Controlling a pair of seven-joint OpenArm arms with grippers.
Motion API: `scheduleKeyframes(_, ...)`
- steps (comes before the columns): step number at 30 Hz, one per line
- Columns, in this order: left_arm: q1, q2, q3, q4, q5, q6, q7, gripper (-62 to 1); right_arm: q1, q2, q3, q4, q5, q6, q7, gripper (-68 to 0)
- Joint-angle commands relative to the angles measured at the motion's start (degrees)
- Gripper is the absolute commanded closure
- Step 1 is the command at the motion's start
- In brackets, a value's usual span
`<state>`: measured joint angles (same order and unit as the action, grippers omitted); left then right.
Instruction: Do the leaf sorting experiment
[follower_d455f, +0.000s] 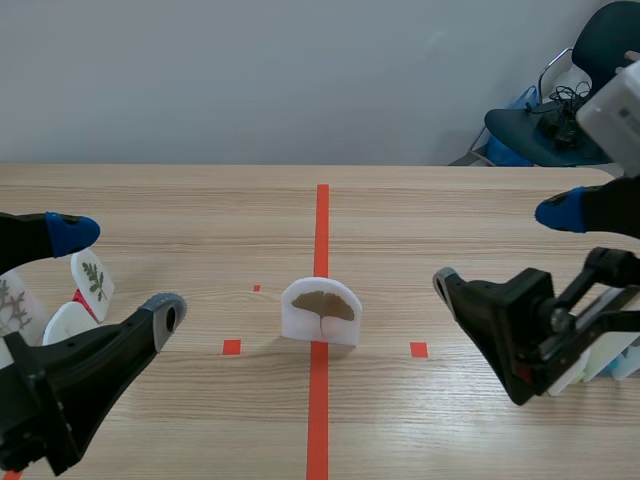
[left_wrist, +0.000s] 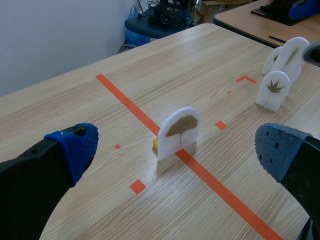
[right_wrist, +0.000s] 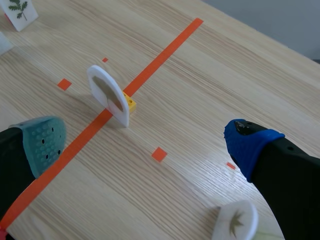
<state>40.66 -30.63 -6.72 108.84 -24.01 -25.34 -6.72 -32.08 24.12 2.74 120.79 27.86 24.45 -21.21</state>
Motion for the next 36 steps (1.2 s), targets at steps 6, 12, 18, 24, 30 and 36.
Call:
scheduleKeyframes(6,0.26,-0.02,-0.37,0.83,-0.39,0.07,-0.76,-62.3,14.82,-4.02,-12.87,-14.49,-4.31,-0.20,1.49,-67.9)
scheduleKeyframes(12,0.26,-0.02,-0.37,0.83,-0.37,0.07,-0.74,-62.3,24.04,-8.74,-20.65,-24.90,-10.40,-3.02,1.84,-67.9)
scheduleKeyframes(18,0.24,-0.04,-0.37,0.83,-0.37,0.07,0.17,-62.3,32.41,-13.70,-26.43,-38.25,-12.94,-2.49,3.82,-67.9)
scheduleKeyframes(24,0.26,-0.04,-0.37,0.83,-0.37,0.07,0.55,-62.3,36.70,-16.55,-30.47,-45.75,-13.38,-2.54,3.61,-55.2)
scheduleKeyframes(30,0.26,-0.04,-0.37,0.83,-0.37,0.09,0.76,-62.3,36.68,-16.96,-30.58,-45.90,-13.79,-2.54,0.52,-21.1)
scheduleKeyframes(36,0.26,-0.04,-0.37,0.83,-0.37,0.09,0.76,-62.3,36.65,-16.96,-29.66,-44.83,-13.79,-2.54,-2.38,-7.7)
